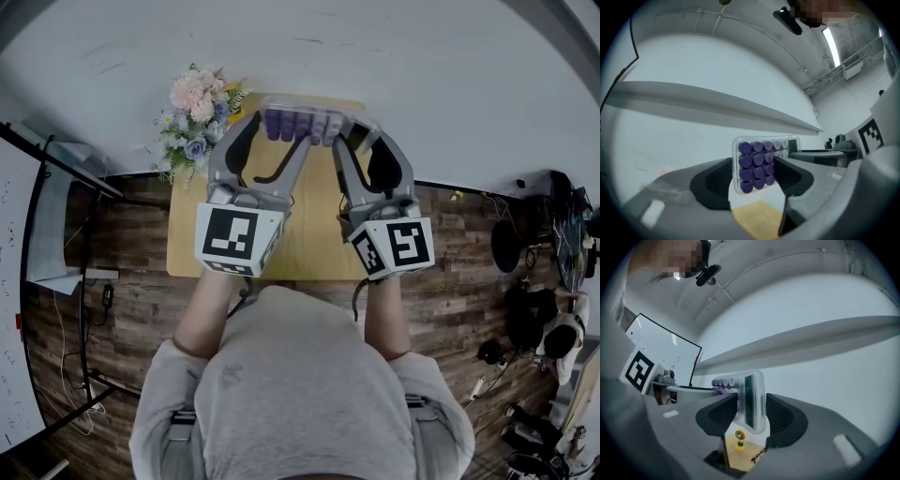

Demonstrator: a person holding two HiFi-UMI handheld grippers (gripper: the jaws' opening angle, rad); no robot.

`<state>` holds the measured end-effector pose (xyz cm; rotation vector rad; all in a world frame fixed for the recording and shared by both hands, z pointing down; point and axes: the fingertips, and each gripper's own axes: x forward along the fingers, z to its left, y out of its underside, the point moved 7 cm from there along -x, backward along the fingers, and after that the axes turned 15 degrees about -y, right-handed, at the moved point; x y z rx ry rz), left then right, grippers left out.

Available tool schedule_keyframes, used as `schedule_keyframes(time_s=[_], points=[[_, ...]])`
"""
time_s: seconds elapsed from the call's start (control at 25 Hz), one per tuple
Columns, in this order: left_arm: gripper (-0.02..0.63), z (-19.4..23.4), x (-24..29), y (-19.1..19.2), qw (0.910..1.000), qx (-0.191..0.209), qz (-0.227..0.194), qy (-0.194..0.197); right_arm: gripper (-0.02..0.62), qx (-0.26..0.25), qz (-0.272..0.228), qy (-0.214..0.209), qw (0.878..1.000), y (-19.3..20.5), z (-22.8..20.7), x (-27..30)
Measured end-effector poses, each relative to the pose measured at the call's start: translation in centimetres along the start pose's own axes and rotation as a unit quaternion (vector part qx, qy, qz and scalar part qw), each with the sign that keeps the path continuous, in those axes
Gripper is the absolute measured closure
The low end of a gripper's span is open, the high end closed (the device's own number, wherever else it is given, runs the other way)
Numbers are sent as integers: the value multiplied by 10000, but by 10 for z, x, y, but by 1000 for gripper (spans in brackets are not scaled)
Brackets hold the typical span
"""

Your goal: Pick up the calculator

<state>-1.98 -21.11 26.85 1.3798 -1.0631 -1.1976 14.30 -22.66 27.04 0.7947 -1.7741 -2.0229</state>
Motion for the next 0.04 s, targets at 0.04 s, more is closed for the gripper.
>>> schedule_keyframes(time_s=[0.04], points=[[325,-1,-1,0,10000,-2,4,6,416,-2,0,8,10000,0,0,-2]])
